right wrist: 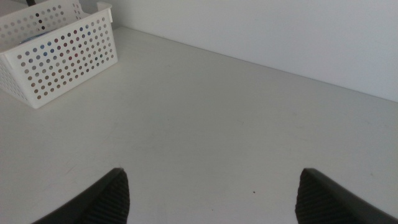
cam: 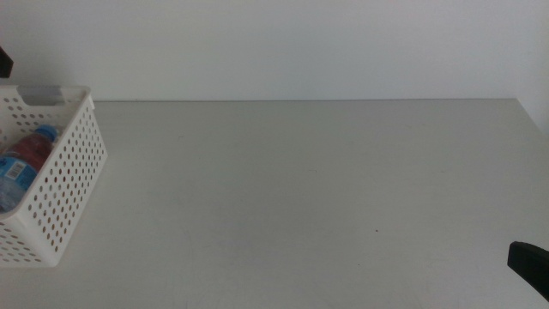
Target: Use arms to grab the bottles and put them into the dustbin to the left of the table.
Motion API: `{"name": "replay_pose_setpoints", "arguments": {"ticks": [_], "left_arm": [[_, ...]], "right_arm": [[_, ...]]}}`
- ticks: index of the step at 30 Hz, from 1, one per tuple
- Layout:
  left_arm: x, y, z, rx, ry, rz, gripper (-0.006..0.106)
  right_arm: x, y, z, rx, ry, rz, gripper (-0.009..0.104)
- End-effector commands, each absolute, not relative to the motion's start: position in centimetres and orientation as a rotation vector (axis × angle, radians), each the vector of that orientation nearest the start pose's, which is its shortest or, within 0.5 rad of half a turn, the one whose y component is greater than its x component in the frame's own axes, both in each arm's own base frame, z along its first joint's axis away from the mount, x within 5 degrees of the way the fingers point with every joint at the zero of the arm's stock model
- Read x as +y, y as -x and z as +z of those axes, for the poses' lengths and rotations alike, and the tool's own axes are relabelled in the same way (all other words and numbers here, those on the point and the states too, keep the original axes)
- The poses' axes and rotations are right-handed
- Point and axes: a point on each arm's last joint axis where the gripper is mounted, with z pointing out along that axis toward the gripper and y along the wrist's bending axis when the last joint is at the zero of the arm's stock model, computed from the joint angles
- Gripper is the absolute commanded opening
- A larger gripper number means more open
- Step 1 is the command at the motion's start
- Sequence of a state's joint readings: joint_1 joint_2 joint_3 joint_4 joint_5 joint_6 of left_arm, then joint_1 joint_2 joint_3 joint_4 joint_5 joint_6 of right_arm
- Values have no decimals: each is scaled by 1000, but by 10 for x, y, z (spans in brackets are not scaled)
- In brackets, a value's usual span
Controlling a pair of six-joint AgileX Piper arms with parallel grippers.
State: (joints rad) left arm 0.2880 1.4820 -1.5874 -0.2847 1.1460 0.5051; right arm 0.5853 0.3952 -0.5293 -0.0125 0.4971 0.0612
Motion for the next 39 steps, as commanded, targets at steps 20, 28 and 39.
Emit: {"name": "replay_pose_setpoints", "arguments": {"ticks": [20,28,39], "left_arm": [[-43,-156,446,1852,-589,39,37],[-32,-114,425,1736,-520,27,87],[-31,-109,421,1728,-480,-16,94]], "right_arm": [[45,-69,336,1707,479,444,71],[45,-69,336,1707,479,444,71],[45,-69,336,1707,479,444,71]]}}
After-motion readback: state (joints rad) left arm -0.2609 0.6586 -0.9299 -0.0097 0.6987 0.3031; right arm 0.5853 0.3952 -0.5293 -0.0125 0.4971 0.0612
